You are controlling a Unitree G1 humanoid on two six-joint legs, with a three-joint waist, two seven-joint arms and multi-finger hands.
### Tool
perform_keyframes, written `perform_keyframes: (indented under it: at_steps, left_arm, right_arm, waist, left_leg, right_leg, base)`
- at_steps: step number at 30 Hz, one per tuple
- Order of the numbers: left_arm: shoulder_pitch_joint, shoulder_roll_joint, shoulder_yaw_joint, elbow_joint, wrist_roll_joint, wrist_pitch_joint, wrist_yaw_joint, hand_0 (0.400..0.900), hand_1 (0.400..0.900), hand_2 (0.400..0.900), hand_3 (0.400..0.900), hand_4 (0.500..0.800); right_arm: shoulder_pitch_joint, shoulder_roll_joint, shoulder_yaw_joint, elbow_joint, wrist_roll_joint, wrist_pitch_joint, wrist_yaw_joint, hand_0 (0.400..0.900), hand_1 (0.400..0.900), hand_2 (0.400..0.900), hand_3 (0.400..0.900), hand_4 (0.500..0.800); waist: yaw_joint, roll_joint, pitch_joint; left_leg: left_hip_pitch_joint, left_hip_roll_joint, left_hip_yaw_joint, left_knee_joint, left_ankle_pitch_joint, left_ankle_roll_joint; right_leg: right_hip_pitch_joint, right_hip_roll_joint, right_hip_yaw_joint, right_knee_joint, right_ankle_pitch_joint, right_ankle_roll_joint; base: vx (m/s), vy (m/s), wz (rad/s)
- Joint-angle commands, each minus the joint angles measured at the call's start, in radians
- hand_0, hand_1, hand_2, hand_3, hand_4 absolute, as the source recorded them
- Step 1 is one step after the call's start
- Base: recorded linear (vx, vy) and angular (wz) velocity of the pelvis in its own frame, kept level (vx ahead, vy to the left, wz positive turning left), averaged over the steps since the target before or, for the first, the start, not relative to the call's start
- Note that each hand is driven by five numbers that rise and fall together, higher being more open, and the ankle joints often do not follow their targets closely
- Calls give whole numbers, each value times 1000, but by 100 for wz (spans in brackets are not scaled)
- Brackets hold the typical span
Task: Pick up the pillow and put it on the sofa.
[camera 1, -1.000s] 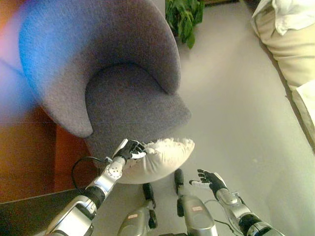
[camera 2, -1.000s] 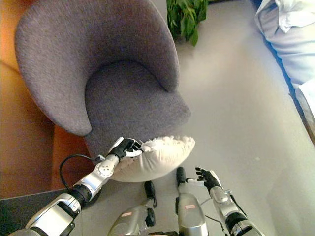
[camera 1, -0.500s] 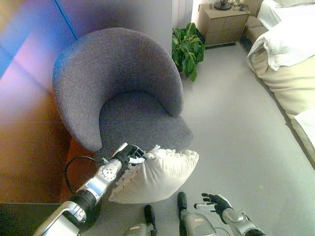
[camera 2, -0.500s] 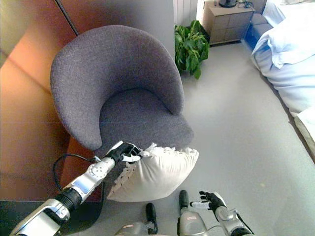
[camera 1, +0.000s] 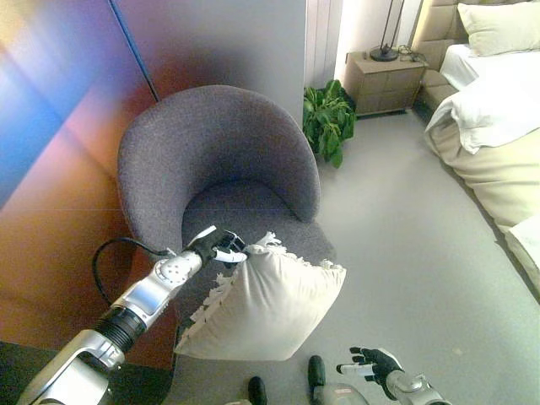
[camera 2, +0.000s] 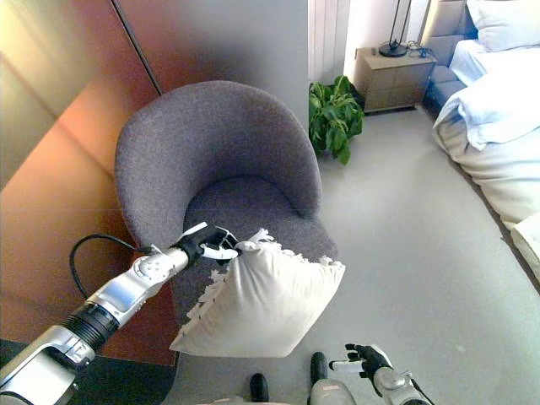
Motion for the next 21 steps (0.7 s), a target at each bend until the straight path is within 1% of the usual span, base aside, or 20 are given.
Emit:
perform_keyframes:
  at_steps: [1, 2, 3, 6, 8, 9, 10, 11, 15, 19, 21]
  left_arm:
    - [-344, 86, 159, -21, -190, -83, 80, 400, 400, 400, 400, 500]
    - [-359, 92, 174, 7, -222, -88, 92, 400, 400, 400, 400, 500]
    - [-371, 102, 187, 31, -231, -85, 91, 400, 400, 400, 400, 500]
    - [-412, 130, 192, 102, -231, -86, 84, 400, 400, 400, 400, 500]
    - [-456, 161, 173, 166, -195, -103, 59, 400, 400, 400, 400, 500]
    - [-484, 186, 158, 199, -197, -109, 53, 400, 400, 400, 400, 500]
    - [-500, 197, 149, 217, -204, -115, 49, 400, 400, 400, 400, 500]
    - [-526, 219, 136, 247, -207, -126, 41, 400, 400, 400, 400, 500]
    - [-618, 277, 97, 322, -221, -117, 53, 400, 400, 400, 400, 500]
    - [-674, 303, 74, 377, -237, -95, 77, 400, 400, 400, 400, 500]
    - [-708, 311, 65, 427, -254, -88, 96, 400, 400, 400, 400, 500]
  right_arm:
    - [28, -16, 14, 34, -15, -6, 11, 900, 900, 900, 900, 800]
    - [30, -14, 13, 41, -17, -7, 12, 900, 900, 900, 900, 800]
    - [35, -13, 10, 46, -21, -10, 14, 900, 900, 900, 900, 800]
    - [42, -9, 12, 53, -23, -8, 14, 900, 900, 900, 900, 800]
    - [40, -11, 12, 59, -21, -2, 21, 900, 900, 900, 900, 800]
    - [40, -11, 13, 63, -19, 3, 23, 900, 900, 900, 900, 800]
    - [41, -10, 13, 64, -18, 4, 23, 900, 900, 900, 900, 800]
    - [46, -12, 13, 64, -17, 5, 23, 900, 900, 900, 900, 800]
    - [57, -13, 9, 69, -17, 9, 24, 900, 900, 900, 900, 800]
    - [70, -11, 6, 73, -19, 17, 22, 900, 900, 900, 900, 800]
    - [76, -11, 0, 86, -20, 13, 21, 900, 900, 900, 900, 800]
  waist:
    - [26, -10, -122]
    - [26, -8, -127]
    - [26, -7, -132]
    - [26, -4, -142]
    - [26, -2, -149]
    - [27, 1, -154]
    - [28, 1, -155]
    - [27, 4, -157]
    - [24, 12, -160]
    - [21, 16, -162]
    - [18, 21, -164]
  left_leg:
    - [3, 3, -36, 80, -97, -29]
    - [4, 2, -37, 78, -96, -28]
    - [5, 1, -38, 77, -96, -28]
    - [5, -2, -43, 72, -92, -27]
    - [6, -3, -43, 69, -91, -26]
    - [7, -4, -44, 67, -90, -25]
    - [7, -4, -44, 67, -90, -25]
    - [7, -4, -43, 67, -91, -25]
    - [7, -6, -39, 61, -89, -22]
    - [6, -7, -36, 49, -81, -23]
    - [6, -7, -32, 36, -74, -24]
  right_leg:
    - [73, -71, 50, 87, -166, 129]
    - [74, -71, 49, 87, -166, 129]
    - [76, -70, 49, 86, -166, 129]
    - [78, -69, 48, 86, -168, 130]
    - [78, -67, 47, 87, -169, 130]
    - [78, -66, 47, 87, -170, 131]
    - [78, -65, 46, 86, -170, 132]
    - [79, -65, 46, 87, -170, 132]
    - [78, -61, 44, 84, -170, 134]
    - [77, -58, 44, 81, -168, 137]
    - [75, -57, 41, 81, -168, 139]
  base:
    - [65, 5, 2]
    - [67, 5, 1]
    - [80, 4, 1]
    - [74, -3, 2]
    - [86, -14, 3]
    - [80, -15, 3]
    - [84, -9, 2]
    - [71, -3, 3]
    - [68, -6, 2]
    - [64, -5, 5]
    - [68, -3, 6]
